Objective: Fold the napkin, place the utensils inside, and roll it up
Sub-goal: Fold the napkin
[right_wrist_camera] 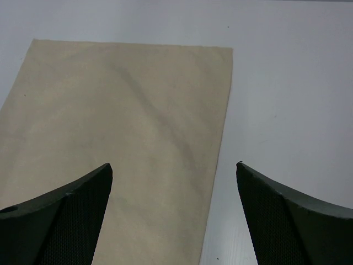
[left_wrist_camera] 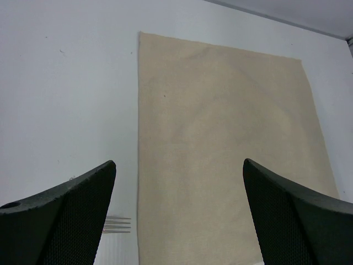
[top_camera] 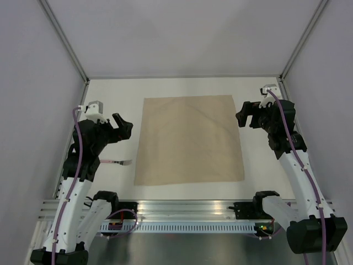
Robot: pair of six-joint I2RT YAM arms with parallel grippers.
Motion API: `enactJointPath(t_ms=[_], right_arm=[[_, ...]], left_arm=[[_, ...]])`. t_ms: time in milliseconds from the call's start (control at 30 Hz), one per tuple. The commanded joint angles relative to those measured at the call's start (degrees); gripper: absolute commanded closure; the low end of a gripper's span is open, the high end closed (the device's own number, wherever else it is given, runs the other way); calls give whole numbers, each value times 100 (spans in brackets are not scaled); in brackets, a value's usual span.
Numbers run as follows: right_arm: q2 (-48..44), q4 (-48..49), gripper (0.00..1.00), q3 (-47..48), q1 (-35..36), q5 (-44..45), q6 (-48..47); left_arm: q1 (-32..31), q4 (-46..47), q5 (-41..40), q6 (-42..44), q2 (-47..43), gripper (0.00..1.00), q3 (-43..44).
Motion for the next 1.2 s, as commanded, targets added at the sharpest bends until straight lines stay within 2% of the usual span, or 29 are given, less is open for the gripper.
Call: enactJointPath(t_ms=[0, 200, 300, 333, 367, 433, 500, 533, 600, 633, 733, 867, 1033, 1167], right_arm=[[-53, -132, 2, 212, -13, 46, -49], [-220, -80, 2, 89, -13, 18, -269], [25, -158, 2, 272, -4, 317, -295], [113, -202, 2, 325, -4, 440, -278], [271, -238, 2, 395, -13, 484, -243], [395, -247, 2, 431, -4, 520, -225], [430, -212, 2, 431, -13, 607, -225], [439, -203, 2, 440, -13, 686, -225], [483, -176, 2, 510, -13, 836, -216], [509, -168, 2, 528, -4, 871, -190], [510, -106, 2, 537, -4, 968, -172], [554, -71, 2, 493, -13, 1118, -181], [510, -27, 2, 440, -4, 1135, -172], [501, -1, 2, 396, -13, 1135, -172]], left_arm=[[11, 11, 263, 182, -48, 0, 79], [-103, -16, 439, 42, 223, 0, 438], [-839, 37, -103, -20, 513, 0, 719], [-1485, 63, -376, -29, 601, 0, 782], [-1849, 107, -961, -64, 733, 0, 843], [-2795, 343, -1387, -134, 1127, 0, 949], [-3309, 755, -1722, -266, 1418, 1, 923], [-3816, 897, -1836, -301, 1820, 1, 914], [-4302, 1213, -2153, -328, 2305, 2, 958], [-4739, 1502, -2284, -328, 2795, 2, 993], [-5426, 1977, -2365, -310, 3623, 5, 1325], [-5973, 2400, -2164, -389, 5080, 10, 1801], [-6649, 2577, -2084, -301, 6384, 15, 2758], [-6949, 2603, -2022, -301, 7315, 20, 3435]])
